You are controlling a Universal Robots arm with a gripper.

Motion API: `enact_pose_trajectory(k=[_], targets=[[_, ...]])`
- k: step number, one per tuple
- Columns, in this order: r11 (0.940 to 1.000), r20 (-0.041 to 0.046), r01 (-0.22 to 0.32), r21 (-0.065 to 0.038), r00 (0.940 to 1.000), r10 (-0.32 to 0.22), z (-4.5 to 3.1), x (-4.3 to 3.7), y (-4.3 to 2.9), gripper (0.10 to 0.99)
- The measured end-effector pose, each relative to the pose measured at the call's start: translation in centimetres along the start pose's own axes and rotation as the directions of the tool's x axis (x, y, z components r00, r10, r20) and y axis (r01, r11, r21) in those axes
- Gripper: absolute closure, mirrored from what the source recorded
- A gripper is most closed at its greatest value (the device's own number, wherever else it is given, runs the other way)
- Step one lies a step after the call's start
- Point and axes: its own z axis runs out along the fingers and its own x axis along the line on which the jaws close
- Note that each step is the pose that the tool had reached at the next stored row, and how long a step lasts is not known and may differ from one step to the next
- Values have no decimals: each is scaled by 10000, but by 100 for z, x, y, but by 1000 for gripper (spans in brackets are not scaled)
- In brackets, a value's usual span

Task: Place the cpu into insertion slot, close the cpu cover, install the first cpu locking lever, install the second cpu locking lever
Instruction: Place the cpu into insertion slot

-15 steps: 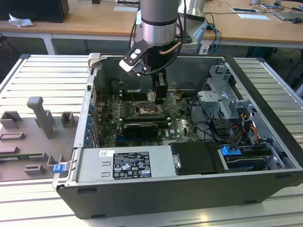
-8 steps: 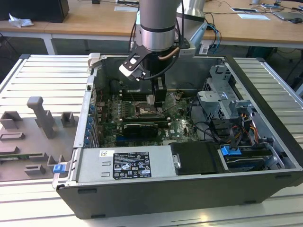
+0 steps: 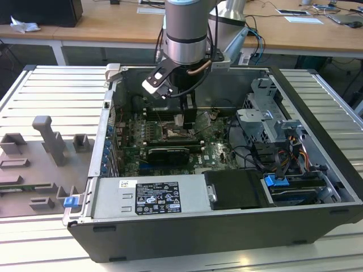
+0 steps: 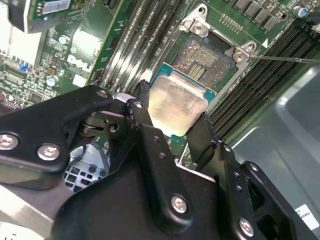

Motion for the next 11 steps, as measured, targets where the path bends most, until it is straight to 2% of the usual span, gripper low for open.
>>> enact_pose_trajectory(k=[11], targets=[[10000, 3, 1, 2, 10000, -1, 59, 21, -96, 545]])
